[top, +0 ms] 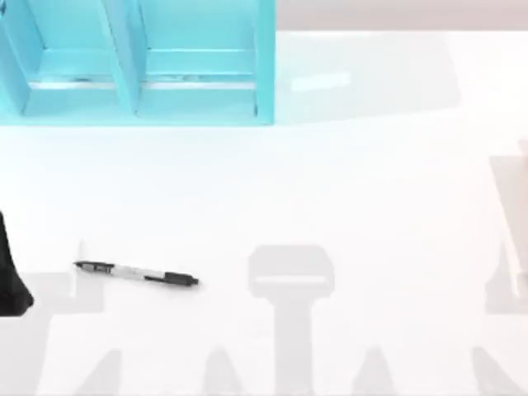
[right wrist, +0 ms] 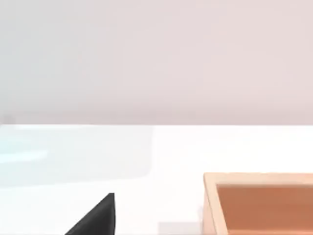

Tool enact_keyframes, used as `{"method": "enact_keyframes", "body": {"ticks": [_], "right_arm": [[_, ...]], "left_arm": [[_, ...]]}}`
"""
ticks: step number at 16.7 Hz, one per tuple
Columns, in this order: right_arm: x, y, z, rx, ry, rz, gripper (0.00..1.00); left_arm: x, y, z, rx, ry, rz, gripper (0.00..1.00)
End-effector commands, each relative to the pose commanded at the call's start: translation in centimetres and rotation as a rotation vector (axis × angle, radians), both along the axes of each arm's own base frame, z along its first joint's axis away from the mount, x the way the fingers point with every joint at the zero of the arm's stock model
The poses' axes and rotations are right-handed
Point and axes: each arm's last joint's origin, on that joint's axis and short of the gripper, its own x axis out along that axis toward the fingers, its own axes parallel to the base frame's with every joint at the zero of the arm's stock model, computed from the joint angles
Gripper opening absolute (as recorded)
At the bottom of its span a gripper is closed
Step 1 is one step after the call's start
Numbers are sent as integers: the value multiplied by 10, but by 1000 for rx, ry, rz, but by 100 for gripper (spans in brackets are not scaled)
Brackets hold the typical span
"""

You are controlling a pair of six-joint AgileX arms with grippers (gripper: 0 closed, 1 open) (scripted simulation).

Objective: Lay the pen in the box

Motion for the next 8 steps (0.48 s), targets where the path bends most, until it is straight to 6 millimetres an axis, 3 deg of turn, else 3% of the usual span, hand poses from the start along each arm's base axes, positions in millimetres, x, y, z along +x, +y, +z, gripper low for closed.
{"method": "enact_keyframes", "body": {"ticks": [4, 8], "right_arm": [[0, 2, 5, -11, 17, 25, 100], [6, 13, 35, -78, 126, 172, 100]], "left_arm": [[0, 0, 0, 0, 0, 0, 100], [0, 0, 0, 0, 0, 0, 100]]}}
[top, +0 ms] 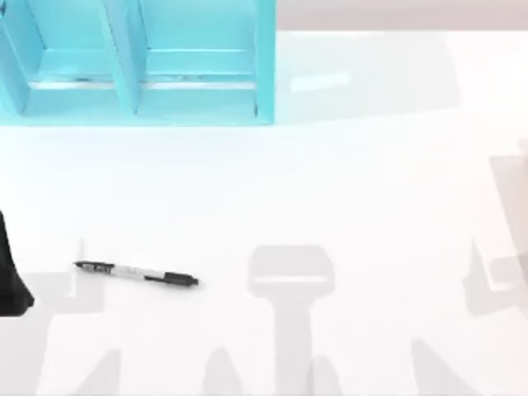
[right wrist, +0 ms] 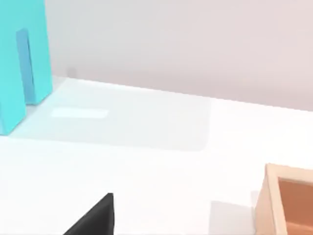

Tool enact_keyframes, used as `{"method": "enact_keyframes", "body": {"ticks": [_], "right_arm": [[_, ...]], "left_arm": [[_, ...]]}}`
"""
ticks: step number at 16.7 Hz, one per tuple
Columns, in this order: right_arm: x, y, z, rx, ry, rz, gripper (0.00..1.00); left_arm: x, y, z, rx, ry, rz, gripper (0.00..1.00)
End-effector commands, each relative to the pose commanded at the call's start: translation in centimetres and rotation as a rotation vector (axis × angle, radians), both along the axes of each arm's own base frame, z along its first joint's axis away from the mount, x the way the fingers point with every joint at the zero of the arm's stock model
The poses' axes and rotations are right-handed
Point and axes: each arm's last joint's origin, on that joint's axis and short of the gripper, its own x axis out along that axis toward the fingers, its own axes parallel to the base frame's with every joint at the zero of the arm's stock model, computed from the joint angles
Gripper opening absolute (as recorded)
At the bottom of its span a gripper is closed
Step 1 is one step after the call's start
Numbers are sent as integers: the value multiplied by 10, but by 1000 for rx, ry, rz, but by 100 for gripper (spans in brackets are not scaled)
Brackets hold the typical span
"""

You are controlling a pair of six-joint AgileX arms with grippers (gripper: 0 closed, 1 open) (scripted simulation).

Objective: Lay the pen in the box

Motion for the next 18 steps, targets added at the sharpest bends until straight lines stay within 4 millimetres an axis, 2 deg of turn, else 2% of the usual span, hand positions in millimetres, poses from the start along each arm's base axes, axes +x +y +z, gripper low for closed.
{"method": "enact_keyframes", "body": {"ticks": [4, 7, 9, 11, 14, 18], "right_arm": [[27, 23, 45, -106, 195, 239, 100], [68, 54, 71, -191, 383, 451, 100], [103, 84, 78, -242, 517, 597, 100], [139, 119, 74, -285, 648, 737, 100], [184, 176, 55, -330, 820, 920, 100], [223, 244, 18, -353, 984, 1100, 100]], "left_arm": [[0, 0, 0, 0, 0, 0, 100], [0, 0, 0, 0, 0, 0, 100], [0, 0, 0, 0, 0, 0, 100], [0, 0, 0, 0, 0, 0, 100], [0, 0, 0, 0, 0, 0, 100], [0, 0, 0, 0, 0, 0, 100]]}}
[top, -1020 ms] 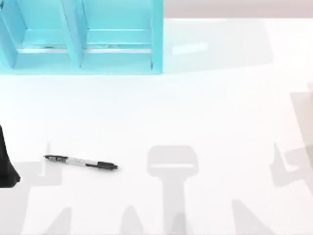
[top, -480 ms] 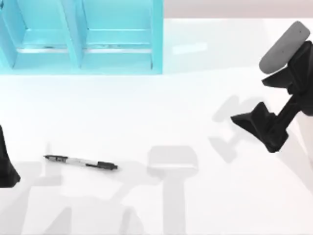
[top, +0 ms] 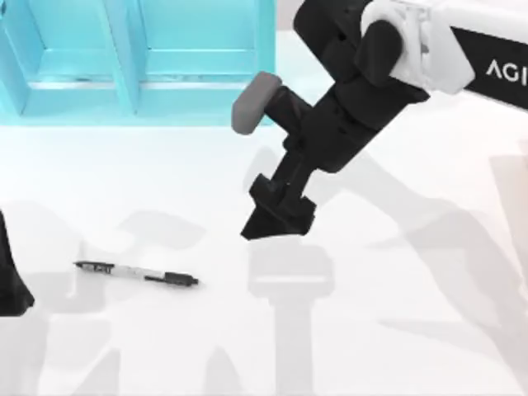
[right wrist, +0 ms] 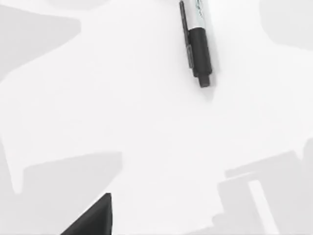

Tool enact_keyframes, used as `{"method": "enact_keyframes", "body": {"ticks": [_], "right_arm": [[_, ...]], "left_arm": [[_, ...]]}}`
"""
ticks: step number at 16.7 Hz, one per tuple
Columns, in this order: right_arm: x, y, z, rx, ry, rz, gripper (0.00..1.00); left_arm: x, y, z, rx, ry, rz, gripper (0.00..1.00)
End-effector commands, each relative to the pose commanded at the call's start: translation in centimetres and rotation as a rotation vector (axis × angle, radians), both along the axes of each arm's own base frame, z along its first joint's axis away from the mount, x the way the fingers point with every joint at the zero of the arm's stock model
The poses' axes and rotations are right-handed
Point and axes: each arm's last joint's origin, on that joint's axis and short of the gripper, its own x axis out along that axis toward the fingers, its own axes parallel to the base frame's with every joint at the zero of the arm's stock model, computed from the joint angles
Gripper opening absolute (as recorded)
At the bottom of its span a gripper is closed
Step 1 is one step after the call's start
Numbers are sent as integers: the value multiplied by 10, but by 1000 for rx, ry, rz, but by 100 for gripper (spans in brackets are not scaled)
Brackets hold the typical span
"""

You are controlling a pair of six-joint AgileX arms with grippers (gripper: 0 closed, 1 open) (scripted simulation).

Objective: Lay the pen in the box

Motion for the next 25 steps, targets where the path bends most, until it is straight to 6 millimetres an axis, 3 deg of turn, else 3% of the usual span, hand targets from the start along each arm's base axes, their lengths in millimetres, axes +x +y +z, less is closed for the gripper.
{"method": "enact_keyframes", "body": {"ticks": [5, 9, 13, 21, 25], "right_arm": [[29, 61, -49, -16, 141, 103, 100], [43, 86, -71, -1, 180, 132, 100], [50, 97, -75, 19, 179, 140, 100], [53, 96, -76, 22, 177, 135, 100], [42, 116, -101, 22, 177, 139, 100]], "left_arm": [[0, 0, 0, 0, 0, 0, 100], [0, 0, 0, 0, 0, 0, 100], [0, 0, 0, 0, 0, 0, 100], [0, 0, 0, 0, 0, 0, 100], [0, 0, 0, 0, 0, 0, 100]]}}
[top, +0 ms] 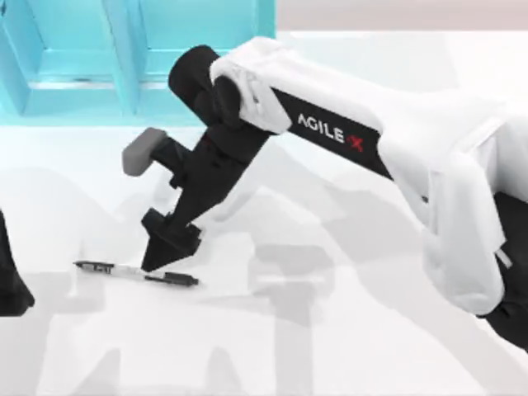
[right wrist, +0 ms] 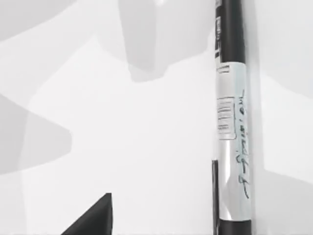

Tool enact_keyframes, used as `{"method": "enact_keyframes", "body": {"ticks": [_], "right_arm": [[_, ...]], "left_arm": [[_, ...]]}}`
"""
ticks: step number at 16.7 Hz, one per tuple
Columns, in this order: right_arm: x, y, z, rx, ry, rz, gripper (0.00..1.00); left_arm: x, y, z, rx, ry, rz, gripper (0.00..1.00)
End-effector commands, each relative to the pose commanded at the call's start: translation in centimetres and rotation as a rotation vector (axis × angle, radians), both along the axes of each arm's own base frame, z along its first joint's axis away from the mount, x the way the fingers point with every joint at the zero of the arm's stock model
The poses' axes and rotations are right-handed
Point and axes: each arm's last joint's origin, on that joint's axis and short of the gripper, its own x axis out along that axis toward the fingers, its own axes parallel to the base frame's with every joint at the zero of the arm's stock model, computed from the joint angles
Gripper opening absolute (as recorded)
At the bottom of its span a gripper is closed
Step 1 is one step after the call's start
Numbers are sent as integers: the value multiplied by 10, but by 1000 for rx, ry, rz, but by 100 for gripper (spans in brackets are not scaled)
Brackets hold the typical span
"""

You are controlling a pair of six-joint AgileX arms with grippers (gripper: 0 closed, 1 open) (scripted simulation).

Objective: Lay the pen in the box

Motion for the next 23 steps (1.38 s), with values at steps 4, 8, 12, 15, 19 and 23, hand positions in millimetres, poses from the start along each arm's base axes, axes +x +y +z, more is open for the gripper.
{"method": "enact_keyframes", "body": {"ticks": [4, 8, 12, 15, 19, 23], "right_arm": [[-16, 27, -39, 2, -1, 0, 100], [-24, 36, -52, 0, 1, 2, 100], [-24, 36, -52, 0, 1, 2, 85], [-24, 36, -52, 0, 1, 2, 62], [-24, 36, -52, 0, 1, 2, 32], [-24, 36, -52, 0, 1, 2, 2]], "left_arm": [[0, 0, 0, 0, 0, 0, 100], [0, 0, 0, 0, 0, 0, 100], [0, 0, 0, 0, 0, 0, 100], [0, 0, 0, 0, 0, 0, 100], [0, 0, 0, 0, 0, 0, 100], [0, 0, 0, 0, 0, 0, 100]]}}
